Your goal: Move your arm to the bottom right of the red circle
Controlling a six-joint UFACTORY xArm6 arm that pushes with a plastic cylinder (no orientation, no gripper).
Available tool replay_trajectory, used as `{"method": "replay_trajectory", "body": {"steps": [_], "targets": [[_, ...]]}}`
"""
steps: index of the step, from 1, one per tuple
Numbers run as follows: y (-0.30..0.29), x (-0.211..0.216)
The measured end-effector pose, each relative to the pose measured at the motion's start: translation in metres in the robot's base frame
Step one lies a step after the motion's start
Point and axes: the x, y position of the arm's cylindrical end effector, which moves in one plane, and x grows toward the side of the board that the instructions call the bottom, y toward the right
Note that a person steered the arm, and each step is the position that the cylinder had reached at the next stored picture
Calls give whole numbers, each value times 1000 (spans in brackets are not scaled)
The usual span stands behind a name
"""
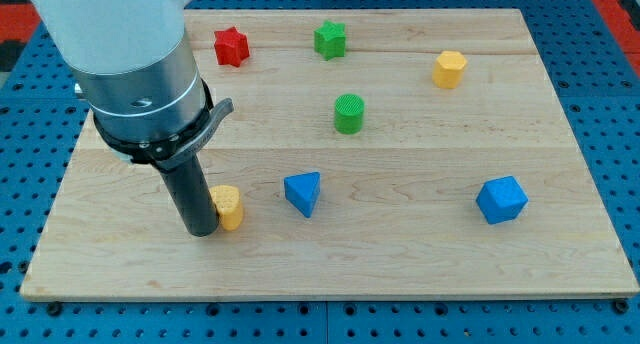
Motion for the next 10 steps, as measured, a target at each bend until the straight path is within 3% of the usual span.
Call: {"method": "replay_trajectory", "body": {"steps": [3,5,8,9,10], "targets": [[-10,-12],[17,-100],[64,-163],[62,-189],[16,-189]]}}
